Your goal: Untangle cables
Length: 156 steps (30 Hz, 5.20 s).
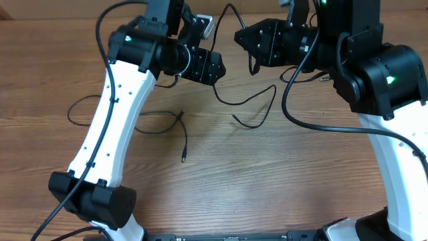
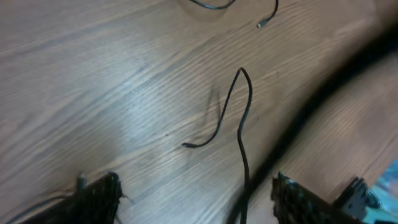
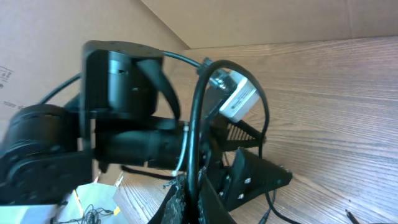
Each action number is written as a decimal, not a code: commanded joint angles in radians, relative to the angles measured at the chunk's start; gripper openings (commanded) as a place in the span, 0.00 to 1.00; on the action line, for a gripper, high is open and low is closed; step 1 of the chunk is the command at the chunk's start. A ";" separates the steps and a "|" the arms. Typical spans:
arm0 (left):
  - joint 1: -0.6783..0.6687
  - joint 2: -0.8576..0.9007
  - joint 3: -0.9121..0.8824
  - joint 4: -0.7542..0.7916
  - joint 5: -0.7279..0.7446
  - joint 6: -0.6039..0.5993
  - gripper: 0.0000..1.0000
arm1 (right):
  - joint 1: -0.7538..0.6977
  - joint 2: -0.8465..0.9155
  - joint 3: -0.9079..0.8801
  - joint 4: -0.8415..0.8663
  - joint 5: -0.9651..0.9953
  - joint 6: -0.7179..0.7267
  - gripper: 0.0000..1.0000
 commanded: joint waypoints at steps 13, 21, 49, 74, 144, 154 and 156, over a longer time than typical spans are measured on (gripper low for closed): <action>-0.007 0.003 -0.022 0.001 0.090 -0.022 0.09 | 0.004 -0.015 0.013 -0.009 0.153 0.001 0.04; -0.006 0.000 -0.021 -0.002 0.142 -0.023 0.04 | 0.004 -0.015 0.013 -0.027 0.267 0.000 0.21; 0.001 -0.097 0.114 -0.227 -0.410 -0.453 0.04 | 0.030 0.208 0.004 -0.362 0.058 -0.274 1.00; 0.216 -0.097 0.116 -0.170 0.317 -0.823 0.04 | 0.150 0.218 0.003 -0.118 0.035 -0.585 0.99; 0.216 -0.097 0.115 -0.369 -0.130 -0.648 1.00 | -0.088 0.028 0.105 -0.023 -0.056 -0.133 0.04; 0.216 -0.097 0.115 -0.380 -0.130 -0.648 1.00 | -0.198 0.093 0.104 -0.105 -0.189 -0.045 0.04; 0.216 -0.097 0.115 -0.380 -0.130 -0.648 1.00 | -0.201 0.114 0.104 -0.142 -0.181 -0.044 0.04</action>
